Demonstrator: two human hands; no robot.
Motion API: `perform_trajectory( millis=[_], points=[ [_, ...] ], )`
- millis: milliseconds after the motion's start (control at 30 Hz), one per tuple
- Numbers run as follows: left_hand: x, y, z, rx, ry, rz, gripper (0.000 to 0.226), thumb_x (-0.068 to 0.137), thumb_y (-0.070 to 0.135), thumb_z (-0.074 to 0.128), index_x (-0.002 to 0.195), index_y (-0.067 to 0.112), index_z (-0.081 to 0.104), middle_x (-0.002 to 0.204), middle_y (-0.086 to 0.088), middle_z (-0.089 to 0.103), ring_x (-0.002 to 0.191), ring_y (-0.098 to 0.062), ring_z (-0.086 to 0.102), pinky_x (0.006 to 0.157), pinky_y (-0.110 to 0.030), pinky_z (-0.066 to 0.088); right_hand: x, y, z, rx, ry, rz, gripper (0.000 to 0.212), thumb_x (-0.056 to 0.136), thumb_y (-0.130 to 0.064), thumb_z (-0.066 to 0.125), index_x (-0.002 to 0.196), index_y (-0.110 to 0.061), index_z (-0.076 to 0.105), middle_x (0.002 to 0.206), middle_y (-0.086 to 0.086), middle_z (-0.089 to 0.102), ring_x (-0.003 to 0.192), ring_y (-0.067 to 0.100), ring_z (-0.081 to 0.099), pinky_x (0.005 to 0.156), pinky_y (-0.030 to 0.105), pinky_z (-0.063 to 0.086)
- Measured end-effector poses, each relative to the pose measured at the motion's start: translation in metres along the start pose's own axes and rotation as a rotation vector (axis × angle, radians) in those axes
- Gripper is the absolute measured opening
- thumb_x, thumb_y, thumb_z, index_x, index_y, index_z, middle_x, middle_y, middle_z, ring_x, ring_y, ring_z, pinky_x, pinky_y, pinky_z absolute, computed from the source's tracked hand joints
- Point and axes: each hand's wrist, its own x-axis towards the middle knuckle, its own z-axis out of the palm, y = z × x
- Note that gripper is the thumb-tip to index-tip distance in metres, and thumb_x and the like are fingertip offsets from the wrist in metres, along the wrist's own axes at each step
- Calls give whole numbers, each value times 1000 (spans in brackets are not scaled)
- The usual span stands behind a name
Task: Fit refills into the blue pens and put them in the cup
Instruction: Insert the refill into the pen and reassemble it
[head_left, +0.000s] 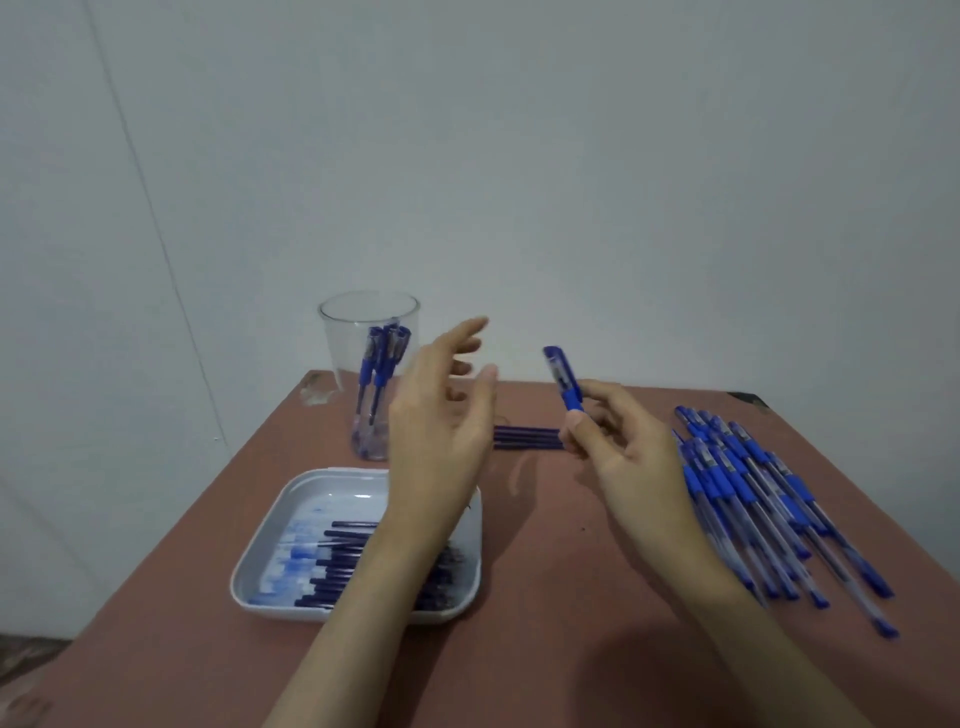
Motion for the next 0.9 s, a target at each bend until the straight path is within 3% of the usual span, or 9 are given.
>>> perform_trajectory(
  millis=[67, 133, 267, 400, 500, 567, 633, 800, 900],
  points=[
    [9, -9, -26, 179, 184, 175, 38, 88, 15, 61, 125, 18, 53, 114, 2, 58, 99, -10, 52, 86, -32, 47, 12, -25, 4, 111, 10, -36, 21, 92, -9, 59, 92, -30, 57, 70, -6, 69, 70, 9, 64, 72, 27, 52],
    [23, -26, -51, 303, 254, 205, 56, 84, 25, 67, 134, 18, 42, 126, -4, 51, 110, -17, 46, 92, -46, 44, 32, -59, 11, 256, 34, -100, 22, 91, -5, 59, 91, -26, 50, 66, -4, 70, 63, 5, 59, 67, 20, 45],
    [38, -60, -76, 368, 89, -25, 102, 71, 59, 70, 149, 29, 11, 143, -9, 39, 124, -22, 31, 104, -43, 34, 85, -113, 43, 482, 83, -245, 30, 90, 2, 55, 92, -25, 42, 74, 4, 70, 62, 15, 56, 60, 24, 46],
    [38, -80, -74, 393, -147, -184, 118, 67, 60, 70, 145, 38, -16, 133, -13, 50, 120, -26, 44, 92, -33, 38, 117, -111, 96, 321, -23, -173, 29, 89, 3, 53, 87, -25, 46, 75, 8, 66, 57, 13, 57, 61, 26, 50],
    [39, -88, -70, 344, -200, -240, 113, 75, 47, 72, 148, 33, -13, 135, -12, 51, 123, -23, 49, 88, -23, 35, 120, -92, 122, 43, -234, -94, 8, 93, -12, 54, 88, -18, 54, 71, 7, 68, 61, 25, 59, 66, 38, 51],
    [39, -90, -68, 322, -204, -246, 108, 78, 43, 72, 149, 31, -9, 140, -9, 47, 126, -21, 48, 88, -21, 34, 119, -86, 128, -118, -320, -94, 17, 94, -23, 54, 86, -9, 59, 73, 10, 67, 68, 32, 58, 66, 31, 49],
    [40, -90, -68, 308, -194, -247, 106, 78, 42, 72, 150, 30, -6, 139, -7, 48, 123, -18, 49, 85, -18, 33, 118, -85, 130, -190, -345, -99, 26, 93, -26, 57, 83, -2, 62, 74, 11, 63, 65, 24, 53, 57, 20, 41],
    [41, -87, -69, 295, -187, -263, 105, 79, 40, 72, 150, 28, -3, 106, 2, 59, 104, -14, 58, 60, -7, 36, 117, -91, 130, -235, -499, -67, 3, 90, -21, 59, 90, -19, 58, 81, 10, 71, 77, 23, 64, 63, 26, 44],
    [42, -86, -70, 288, -182, -268, 104, 78, 39, 73, 150, 26, -1, 99, 1, 59, 98, -12, 59, 58, -5, 36, 117, -95, 127, -343, -585, -44, 16, 91, -30, 57, 90, -15, 63, 92, 4, 71, 89, 20, 67, 69, 25, 46]
  ],
)
